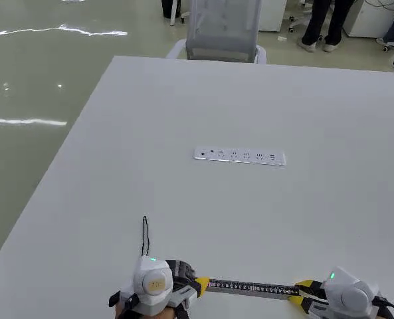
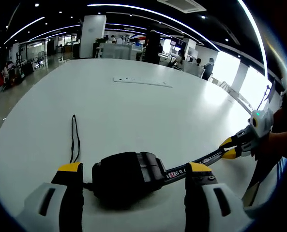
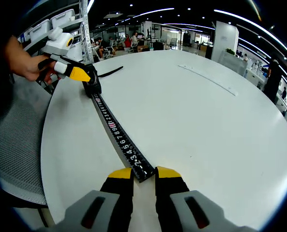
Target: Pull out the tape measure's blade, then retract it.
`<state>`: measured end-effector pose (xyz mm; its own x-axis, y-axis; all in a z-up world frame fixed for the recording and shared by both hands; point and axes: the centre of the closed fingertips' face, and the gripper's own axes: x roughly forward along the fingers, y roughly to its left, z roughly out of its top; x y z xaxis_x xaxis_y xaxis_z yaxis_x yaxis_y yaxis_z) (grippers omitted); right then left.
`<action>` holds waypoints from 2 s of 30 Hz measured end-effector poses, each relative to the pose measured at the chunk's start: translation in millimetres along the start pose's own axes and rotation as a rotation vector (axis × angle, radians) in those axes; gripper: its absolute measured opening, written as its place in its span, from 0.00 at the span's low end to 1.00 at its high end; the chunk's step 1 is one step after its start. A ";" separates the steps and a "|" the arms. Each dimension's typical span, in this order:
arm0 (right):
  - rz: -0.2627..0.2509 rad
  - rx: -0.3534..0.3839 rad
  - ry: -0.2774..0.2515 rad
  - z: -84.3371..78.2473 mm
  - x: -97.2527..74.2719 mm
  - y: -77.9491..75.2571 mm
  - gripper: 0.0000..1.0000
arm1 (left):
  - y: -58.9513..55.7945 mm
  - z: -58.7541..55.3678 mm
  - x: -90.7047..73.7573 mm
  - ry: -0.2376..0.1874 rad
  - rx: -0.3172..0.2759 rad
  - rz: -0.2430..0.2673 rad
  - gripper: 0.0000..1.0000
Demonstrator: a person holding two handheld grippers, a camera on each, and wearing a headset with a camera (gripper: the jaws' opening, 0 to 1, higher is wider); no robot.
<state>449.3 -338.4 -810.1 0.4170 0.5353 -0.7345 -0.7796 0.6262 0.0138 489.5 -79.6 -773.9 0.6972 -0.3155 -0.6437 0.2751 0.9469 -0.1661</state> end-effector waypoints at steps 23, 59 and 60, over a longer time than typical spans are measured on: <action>-0.025 0.006 0.004 -1.5 0.6 0.0 0.15 | 7.5 -12.3 17.3 0.039 0.020 0.069 0.70; -0.063 0.025 0.027 1.1 3.5 2.8 0.06 | 7.8 -15.4 17.7 0.075 0.072 0.066 0.66; -0.064 0.025 0.027 1.3 3.1 3.1 0.06 | 7.8 -15.3 17.6 0.076 0.072 0.065 0.66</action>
<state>448.8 -334.2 -811.4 0.4523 0.4787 -0.7525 -0.7398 0.6726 -0.0168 493.8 -76.8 -798.0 0.6640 -0.2451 -0.7064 0.2792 0.9577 -0.0699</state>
